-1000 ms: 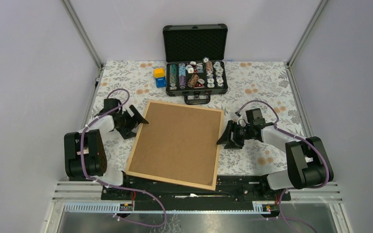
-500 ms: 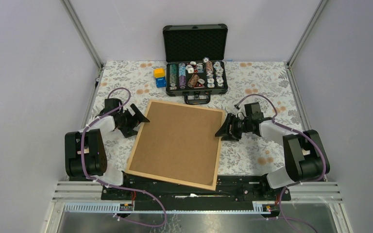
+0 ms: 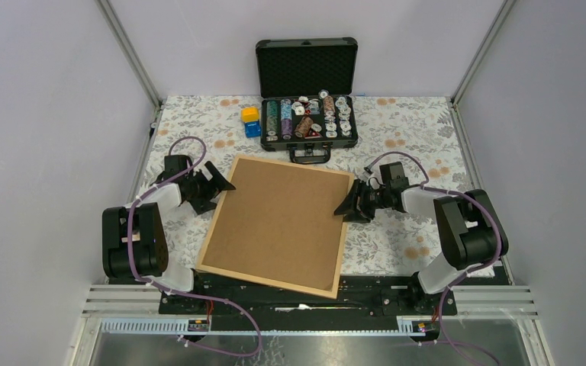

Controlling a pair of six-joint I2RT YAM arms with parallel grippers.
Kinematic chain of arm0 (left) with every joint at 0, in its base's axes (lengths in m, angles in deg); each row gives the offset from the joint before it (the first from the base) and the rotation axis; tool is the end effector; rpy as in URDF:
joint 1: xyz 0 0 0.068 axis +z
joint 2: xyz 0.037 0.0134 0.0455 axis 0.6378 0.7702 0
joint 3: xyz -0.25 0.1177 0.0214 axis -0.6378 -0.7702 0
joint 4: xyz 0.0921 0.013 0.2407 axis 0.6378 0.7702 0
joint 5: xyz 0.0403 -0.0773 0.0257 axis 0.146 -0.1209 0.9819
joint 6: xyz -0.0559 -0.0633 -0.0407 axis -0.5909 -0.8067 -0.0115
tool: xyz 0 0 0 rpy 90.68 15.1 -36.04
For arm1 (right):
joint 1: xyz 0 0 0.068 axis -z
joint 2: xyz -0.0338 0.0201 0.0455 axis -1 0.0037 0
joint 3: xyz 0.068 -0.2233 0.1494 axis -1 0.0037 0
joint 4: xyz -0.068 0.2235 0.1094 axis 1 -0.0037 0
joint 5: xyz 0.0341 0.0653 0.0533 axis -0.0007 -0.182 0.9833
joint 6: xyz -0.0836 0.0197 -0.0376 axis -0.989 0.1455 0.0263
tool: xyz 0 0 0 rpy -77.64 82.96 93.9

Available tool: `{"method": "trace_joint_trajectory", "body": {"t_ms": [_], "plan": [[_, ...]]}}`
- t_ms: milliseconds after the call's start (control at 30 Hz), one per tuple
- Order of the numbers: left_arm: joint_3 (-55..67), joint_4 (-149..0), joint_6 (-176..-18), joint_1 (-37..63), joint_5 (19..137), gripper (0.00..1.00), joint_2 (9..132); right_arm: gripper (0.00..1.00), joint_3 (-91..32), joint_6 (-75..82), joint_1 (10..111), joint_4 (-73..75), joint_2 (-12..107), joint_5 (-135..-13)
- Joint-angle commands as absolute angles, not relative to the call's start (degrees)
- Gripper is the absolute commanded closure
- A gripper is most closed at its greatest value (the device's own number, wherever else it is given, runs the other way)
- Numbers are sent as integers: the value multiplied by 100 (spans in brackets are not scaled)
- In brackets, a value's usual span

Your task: Put the photo into the frame

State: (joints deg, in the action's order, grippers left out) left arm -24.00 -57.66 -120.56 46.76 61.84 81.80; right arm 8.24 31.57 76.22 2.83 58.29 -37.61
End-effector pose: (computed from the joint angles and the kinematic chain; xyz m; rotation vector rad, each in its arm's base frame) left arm 0.2971 0.0016 0.1262 -0.7903 2.5100 -0.7317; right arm 0.2776 0.1275 0.1126 0.1394 2.5898 1.3006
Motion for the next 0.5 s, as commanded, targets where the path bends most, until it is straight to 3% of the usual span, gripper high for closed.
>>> {"method": "trace_joint_trajectory", "body": {"t_ms": [0,467], "plan": [[-2793,-5949,-12223,4388,6014,1,8507,45,843,3518,7359,968,6006,-3473],[-2929,-6037,-12381,4108,6131,1,8397,45,1311,5427,7346,2585,4654,-2923]]}}
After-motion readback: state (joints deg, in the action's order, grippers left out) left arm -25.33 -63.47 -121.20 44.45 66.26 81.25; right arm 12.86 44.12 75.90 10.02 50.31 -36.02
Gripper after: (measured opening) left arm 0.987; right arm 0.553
